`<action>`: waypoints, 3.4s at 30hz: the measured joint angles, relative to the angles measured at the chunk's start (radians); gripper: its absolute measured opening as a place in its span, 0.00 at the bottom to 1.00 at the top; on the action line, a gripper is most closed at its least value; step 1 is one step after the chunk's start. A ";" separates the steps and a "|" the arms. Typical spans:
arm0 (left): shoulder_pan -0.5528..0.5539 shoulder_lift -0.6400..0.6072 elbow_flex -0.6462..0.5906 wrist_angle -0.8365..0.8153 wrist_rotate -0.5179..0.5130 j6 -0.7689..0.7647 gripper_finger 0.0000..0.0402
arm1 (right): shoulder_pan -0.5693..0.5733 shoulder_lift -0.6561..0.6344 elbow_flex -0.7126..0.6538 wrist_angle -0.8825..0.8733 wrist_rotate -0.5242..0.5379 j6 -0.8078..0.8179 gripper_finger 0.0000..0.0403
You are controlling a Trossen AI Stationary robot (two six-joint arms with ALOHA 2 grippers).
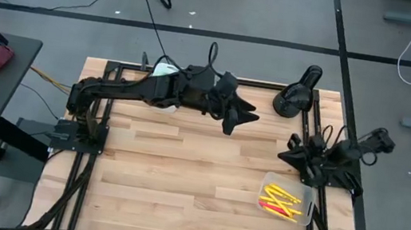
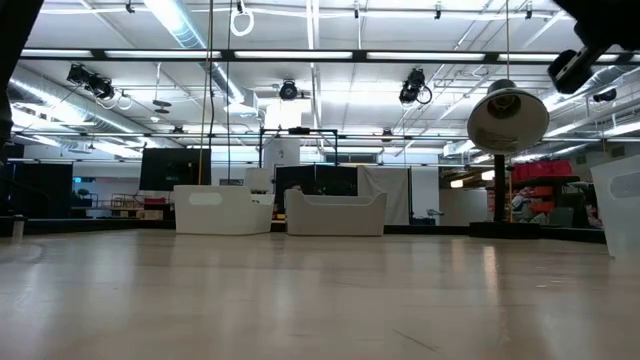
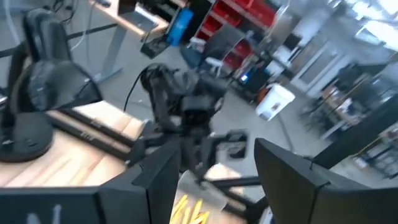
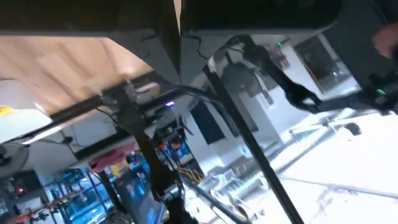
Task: Pick & Place Markers
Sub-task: Return to Home Position
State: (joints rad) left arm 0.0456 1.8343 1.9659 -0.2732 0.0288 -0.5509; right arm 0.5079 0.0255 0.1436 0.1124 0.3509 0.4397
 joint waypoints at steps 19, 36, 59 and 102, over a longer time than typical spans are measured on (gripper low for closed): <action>-0.016 0.001 0.000 0.088 -0.007 -0.120 0.52 | -0.577 -0.025 -0.042 -0.238 -0.572 -0.088 0.00; 0.018 -0.073 0.000 0.003 -0.026 -0.049 0.52 | -0.575 -0.023 -0.127 -0.081 -0.491 -0.130 0.00; 0.076 -0.499 -0.744 0.303 -0.026 0.155 0.02 | -0.572 0.002 -0.127 -0.081 -0.466 -0.108 0.06; 0.108 -1.691 -1.824 0.615 0.029 0.300 0.05 | -0.571 0.003 -0.126 -0.082 -0.463 -0.109 0.06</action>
State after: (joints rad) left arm 0.1532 0.1436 0.1424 0.3415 0.0583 -0.2514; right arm -0.0635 0.0280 0.0174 0.0303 -0.1126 0.3309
